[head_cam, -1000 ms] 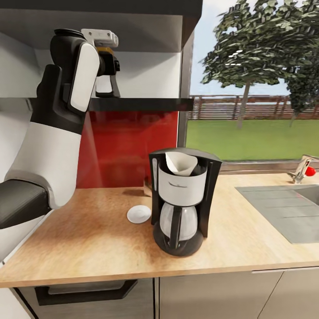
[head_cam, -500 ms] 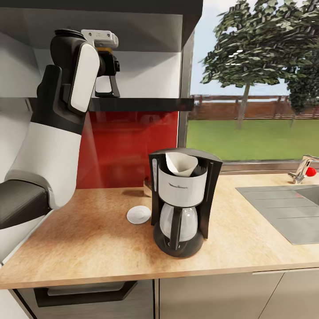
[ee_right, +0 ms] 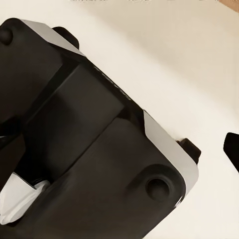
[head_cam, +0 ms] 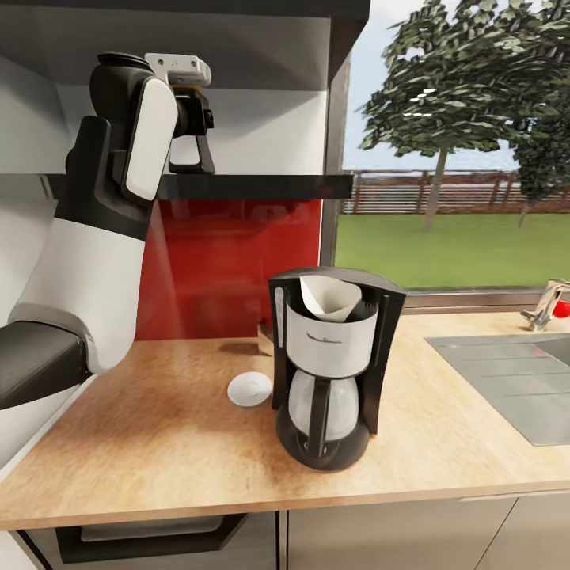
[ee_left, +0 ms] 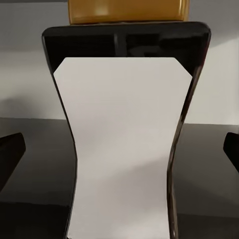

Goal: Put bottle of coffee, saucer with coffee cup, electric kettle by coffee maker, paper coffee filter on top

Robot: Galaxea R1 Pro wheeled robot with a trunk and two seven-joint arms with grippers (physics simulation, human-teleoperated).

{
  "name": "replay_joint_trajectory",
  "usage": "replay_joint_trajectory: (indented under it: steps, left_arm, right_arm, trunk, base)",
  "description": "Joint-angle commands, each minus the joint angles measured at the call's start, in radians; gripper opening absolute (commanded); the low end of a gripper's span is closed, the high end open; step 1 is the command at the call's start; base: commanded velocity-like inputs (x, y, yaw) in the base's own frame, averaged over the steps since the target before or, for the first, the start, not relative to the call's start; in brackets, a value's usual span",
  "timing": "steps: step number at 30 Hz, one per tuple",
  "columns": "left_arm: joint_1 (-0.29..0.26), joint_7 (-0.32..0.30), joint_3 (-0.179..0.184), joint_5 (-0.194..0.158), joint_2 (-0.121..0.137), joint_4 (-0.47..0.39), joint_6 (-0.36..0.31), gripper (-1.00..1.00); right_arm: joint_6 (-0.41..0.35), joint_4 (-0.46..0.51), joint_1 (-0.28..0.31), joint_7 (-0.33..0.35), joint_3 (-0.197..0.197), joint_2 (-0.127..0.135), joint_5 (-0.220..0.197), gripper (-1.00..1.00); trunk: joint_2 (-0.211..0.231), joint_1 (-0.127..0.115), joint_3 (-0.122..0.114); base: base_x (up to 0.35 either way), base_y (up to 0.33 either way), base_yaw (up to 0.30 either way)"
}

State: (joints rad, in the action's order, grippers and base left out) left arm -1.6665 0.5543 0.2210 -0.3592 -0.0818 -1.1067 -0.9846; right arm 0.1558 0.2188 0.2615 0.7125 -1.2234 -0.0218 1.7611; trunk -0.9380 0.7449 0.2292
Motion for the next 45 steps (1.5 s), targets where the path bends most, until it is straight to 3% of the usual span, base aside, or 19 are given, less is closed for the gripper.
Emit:
replay_joint_trajectory:
  steps: [1,43,44,45]
  left_arm:
    - [-0.001,0.011,0.001,-0.01,0.0,0.0,-0.002,1.0]
    - [-0.001,0.01,0.001,-0.01,0.001,0.005,-0.002,1.0]
    - [-0.001,0.01,0.001,-0.01,0.001,0.005,-0.001,-1.0]
    - [-0.001,0.01,0.001,-0.01,0.001,0.005,-0.001,-1.0]
  right_arm:
    - [0.007,0.004,0.001,0.004,-0.008,-0.001,0.011,1.0]
    - [0.007,0.004,0.001,0.005,-0.008,-0.001,0.011,1.0]
    - [0.007,0.004,0.001,0.005,-0.008,-0.001,0.011,1.0]
    - [0.007,0.004,0.001,0.005,-0.008,-0.001,0.011,1.0]
  trunk:
    - [-0.001,0.0,0.001]
    - [-0.001,0.0,0.001]
    - [-0.001,0.0,0.001]
    - [-0.001,0.0,0.001]
  base:
    - [0.094,0.002,0.0]
    - [0.036,0.0,0.0]
    - [0.0,0.0,0.0]
    - [0.0,0.0,0.0]
